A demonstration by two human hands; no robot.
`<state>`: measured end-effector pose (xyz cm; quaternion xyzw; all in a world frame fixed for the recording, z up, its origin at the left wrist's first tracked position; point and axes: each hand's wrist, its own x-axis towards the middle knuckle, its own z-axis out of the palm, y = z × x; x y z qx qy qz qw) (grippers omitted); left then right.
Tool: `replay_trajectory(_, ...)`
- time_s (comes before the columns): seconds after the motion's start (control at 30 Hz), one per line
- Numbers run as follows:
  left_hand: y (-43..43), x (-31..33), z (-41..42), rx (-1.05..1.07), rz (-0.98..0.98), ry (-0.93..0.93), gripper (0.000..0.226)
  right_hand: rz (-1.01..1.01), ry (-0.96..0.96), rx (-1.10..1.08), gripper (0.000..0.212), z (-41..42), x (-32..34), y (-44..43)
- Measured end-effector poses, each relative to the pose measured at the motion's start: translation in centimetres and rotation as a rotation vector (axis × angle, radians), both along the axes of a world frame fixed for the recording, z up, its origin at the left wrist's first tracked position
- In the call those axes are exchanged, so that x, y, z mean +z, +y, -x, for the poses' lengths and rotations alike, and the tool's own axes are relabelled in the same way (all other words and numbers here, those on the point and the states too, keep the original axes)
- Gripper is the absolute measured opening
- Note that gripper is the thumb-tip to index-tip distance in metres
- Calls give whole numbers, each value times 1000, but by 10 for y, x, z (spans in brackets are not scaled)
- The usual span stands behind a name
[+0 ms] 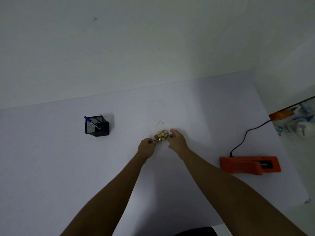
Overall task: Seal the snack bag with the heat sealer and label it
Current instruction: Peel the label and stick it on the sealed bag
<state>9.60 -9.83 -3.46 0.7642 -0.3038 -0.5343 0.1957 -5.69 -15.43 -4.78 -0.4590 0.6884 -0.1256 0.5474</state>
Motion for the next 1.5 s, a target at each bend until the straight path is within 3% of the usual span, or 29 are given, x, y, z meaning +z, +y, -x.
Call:
replay_trajectory(0.23,21,33,7,-81,115,-146,30,47,-63,-114,49,18,33,33)
replay_trajectory(0.43,50,76,48,-117,239,-1,36,114,-120,-230,33,62,77,106)
replay_trajectory(0.7,84,95,150,-363,225,181,49,94,-42,-496,18,175,85,183)
replay_trajectory(0.87,85,95,226,-375,160,243,48,69,-8,-637,21,280,69,190)
replay_trajectory(1.03,69,84,291,-249,32,268,45,60,30,-757,42,379,50,164)
replay_trajectory(1.17,56,79,327,-145,-17,242,110,6,52,-658,60,426,30,132)
replay_trajectory(1.2,54,79,334,-133,-16,228,117,-4,52,-599,59,431,24,124)
replay_trajectory(1.33,40,90,353,-71,-35,205,107,-1,-25,-440,46,428,24,97)
replay_trajectory(1.5,7,93,365,-33,6,181,76,-8,-115,-367,48,412,21,55)
